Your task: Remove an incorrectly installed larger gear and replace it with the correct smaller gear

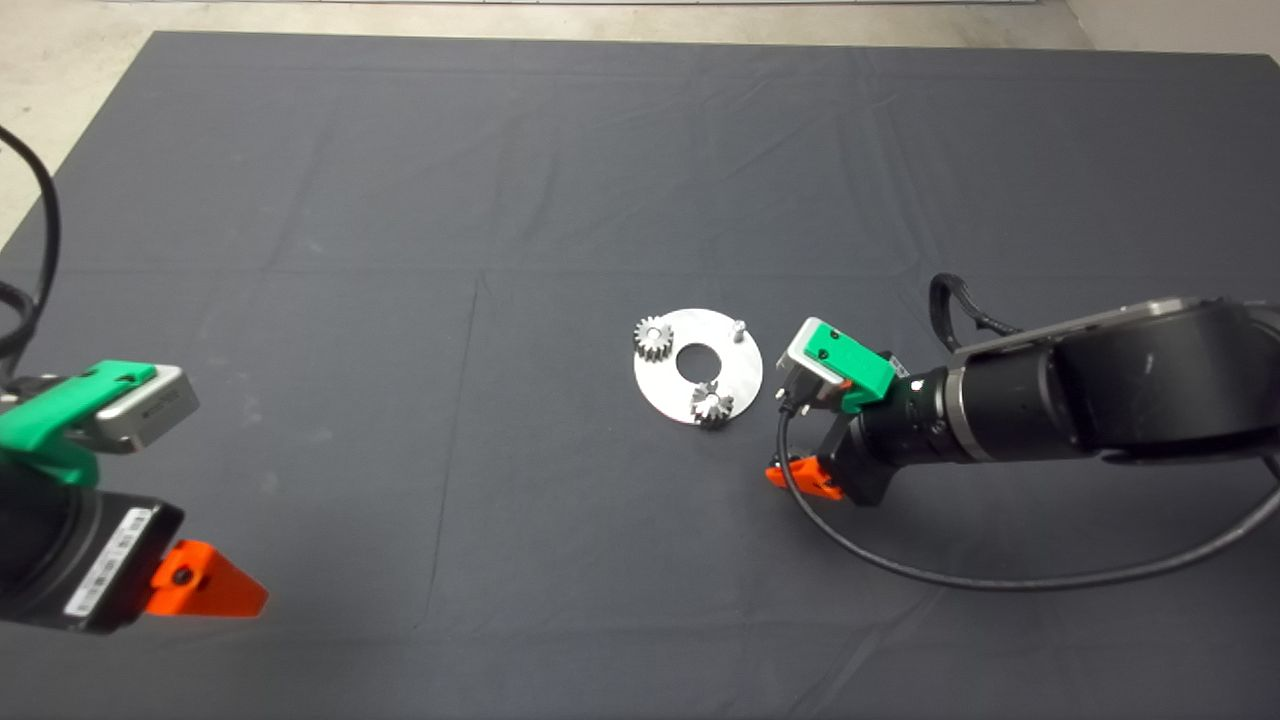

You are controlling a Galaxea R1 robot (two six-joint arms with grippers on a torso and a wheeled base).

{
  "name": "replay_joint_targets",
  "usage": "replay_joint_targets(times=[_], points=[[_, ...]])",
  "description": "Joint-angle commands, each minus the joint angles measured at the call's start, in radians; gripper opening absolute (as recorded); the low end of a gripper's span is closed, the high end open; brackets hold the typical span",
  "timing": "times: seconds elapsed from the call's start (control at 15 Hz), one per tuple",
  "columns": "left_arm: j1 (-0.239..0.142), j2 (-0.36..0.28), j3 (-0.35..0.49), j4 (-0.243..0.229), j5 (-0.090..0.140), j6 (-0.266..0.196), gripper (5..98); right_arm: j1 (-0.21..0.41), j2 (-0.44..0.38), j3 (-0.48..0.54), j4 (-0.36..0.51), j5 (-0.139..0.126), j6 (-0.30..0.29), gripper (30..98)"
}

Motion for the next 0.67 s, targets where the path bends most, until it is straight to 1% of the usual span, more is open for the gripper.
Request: replay_joint_targets(times=[0.0,0.07,0.2,0.33,0.47,0.6], points=[[-0.013,0.003,0.010,-0.017,0.023,0.001,98.2,0.004,-0.026,0.014,-0.068,0.014,-0.009,78.0],[-0.013,0.003,0.010,-0.017,0.023,0.001,98.2,0.001,-0.040,0.014,-0.068,0.016,-0.007,78.0],[-0.013,0.003,0.009,-0.017,0.022,0.003,98.2,-0.024,-0.043,0.015,-0.068,0.015,-0.008,78.0],[-0.013,0.001,0.010,-0.017,0.017,0.003,98.2,-0.035,-0.051,0.015,-0.068,0.015,-0.005,78.0],[-0.013,0.000,0.012,-0.017,0.017,-0.001,98.2,-0.043,-0.067,0.026,-0.068,0.021,-0.004,78.0],[-0.013,0.000,0.012,-0.017,0.017,-0.004,98.2,-0.065,-0.069,0.029,-0.068,0.022,-0.006,78.0]])
